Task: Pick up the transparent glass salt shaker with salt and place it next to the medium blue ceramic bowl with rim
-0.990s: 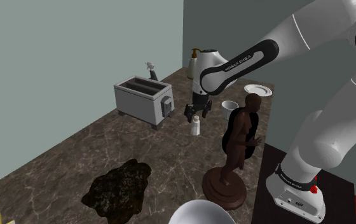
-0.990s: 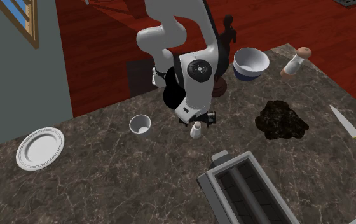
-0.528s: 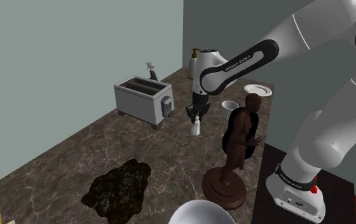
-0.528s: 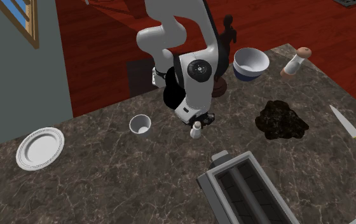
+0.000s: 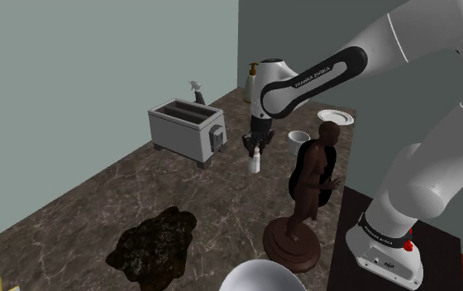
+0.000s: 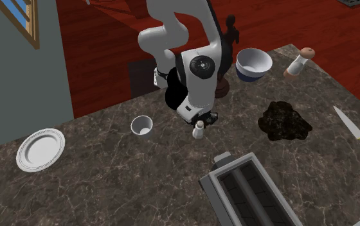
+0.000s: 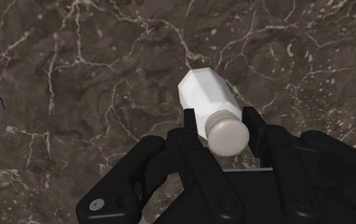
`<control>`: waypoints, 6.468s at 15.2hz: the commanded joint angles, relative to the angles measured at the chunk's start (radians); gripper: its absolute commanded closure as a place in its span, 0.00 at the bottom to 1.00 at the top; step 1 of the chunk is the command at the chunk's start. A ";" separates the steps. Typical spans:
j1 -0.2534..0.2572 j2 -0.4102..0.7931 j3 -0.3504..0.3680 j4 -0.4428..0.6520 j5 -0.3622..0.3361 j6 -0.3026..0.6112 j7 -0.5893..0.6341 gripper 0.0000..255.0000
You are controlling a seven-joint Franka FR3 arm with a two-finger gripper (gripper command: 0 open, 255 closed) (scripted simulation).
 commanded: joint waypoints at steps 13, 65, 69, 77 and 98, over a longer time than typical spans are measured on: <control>-0.003 -0.088 -0.005 0.114 -0.008 -0.202 0.013 1.00; 0.238 0.040 0.615 0.532 0.019 -0.418 0.888 1.00; 0.249 0.084 0.648 0.530 -0.009 -0.379 0.938 1.00; 0.252 0.102 0.658 0.438 -0.019 -0.271 0.945 1.00; 0.258 0.239 0.682 0.261 -0.127 0.008 1.022 1.00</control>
